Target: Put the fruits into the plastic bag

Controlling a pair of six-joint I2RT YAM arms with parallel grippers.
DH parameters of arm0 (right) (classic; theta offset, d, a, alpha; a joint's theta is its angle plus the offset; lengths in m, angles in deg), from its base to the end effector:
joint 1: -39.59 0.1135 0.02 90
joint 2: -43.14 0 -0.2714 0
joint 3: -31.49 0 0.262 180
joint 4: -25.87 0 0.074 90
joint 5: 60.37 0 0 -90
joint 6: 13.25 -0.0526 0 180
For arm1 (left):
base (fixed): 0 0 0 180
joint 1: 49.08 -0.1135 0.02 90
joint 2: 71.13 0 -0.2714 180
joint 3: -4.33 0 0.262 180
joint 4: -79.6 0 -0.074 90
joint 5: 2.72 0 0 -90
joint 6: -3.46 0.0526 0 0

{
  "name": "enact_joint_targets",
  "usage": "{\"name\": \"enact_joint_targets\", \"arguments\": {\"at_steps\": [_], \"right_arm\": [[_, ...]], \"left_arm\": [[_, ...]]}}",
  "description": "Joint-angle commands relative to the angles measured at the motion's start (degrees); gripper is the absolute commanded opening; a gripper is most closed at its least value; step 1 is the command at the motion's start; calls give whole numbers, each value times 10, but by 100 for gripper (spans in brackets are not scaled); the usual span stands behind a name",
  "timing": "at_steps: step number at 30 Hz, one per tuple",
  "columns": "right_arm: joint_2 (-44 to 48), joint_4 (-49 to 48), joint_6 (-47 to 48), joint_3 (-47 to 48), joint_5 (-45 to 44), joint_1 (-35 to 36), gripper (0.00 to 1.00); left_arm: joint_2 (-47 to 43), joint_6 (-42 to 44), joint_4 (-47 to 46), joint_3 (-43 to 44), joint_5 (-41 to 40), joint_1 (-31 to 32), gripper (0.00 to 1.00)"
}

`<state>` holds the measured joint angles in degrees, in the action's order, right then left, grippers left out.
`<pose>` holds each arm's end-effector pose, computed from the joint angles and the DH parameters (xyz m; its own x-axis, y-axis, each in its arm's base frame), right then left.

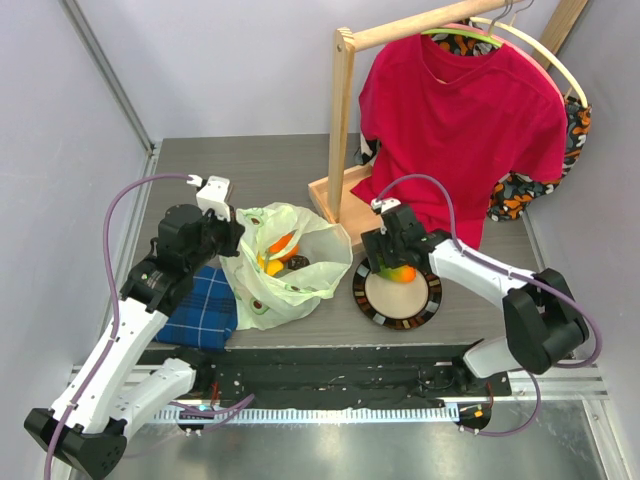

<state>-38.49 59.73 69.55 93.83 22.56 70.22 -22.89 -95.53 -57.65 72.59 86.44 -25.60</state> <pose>0.2644 0.1490 0.1945 -0.7385 -0.2927 -0.6073 -0.3523 0.9356 -0.0225 0.1857 -0.0798 0.3567 -0.4104 0.0079 -0.9119 0.3259 0.9352 -0.1385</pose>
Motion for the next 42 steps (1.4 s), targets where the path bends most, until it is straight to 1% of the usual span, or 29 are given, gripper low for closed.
{"name": "enact_joint_targets", "arguments": {"at_steps": [1,3,6,7,9,10,16,18,21,22,23,24,27,31,35,42], "right_arm": [[-15,-17,11,-4,7,2,86],[-18,-18,10,-6,8,2,85],[-18,-18,6,-9,10,1,74],[-18,-17,4,-11,10,2,66],[-19,-16,3,-12,12,2,59],[-19,-15,3,-13,14,1,54],[-20,-10,-2,-11,7,2,42],[-19,-8,-4,-9,4,2,41],[-12,5,-8,-4,5,2,52],[-6,13,-9,-4,7,1,62],[0,18,-9,-4,10,1,68],[4,22,-7,-6,12,2,75],[19,35,-17,-8,13,7,81],[21,70,-46,4,7,18,84],[15,113,-63,22,-20,35,84],[5,127,-81,24,-29,38,83]], "left_arm": [[-3,-3,-20,3,-3,-1,0],[-2,-3,-19,3,-3,-2,0],[-1,-3,-19,4,-1,-1,0],[-2,-3,-20,4,-1,-1,0],[-2,-3,-20,4,0,-1,0],[-1,-3,-19,4,0,-1,0],[-3,-4,-20,4,1,-1,0],[-3,-4,-20,4,2,-1,0],[-4,-5,-20,4,4,-1,0],[-4,-5,-20,4,4,-1,0],[-5,-5,-21,4,4,-1,0],[-5,-4,-21,4,4,-1,0],[-6,-6,-22,4,6,-1,0],[-7,-7,-22,4,5,-1,0],[-11,-7,-21,5,6,-1,0],[-14,-7,-22,4,6,-1,0]]}}
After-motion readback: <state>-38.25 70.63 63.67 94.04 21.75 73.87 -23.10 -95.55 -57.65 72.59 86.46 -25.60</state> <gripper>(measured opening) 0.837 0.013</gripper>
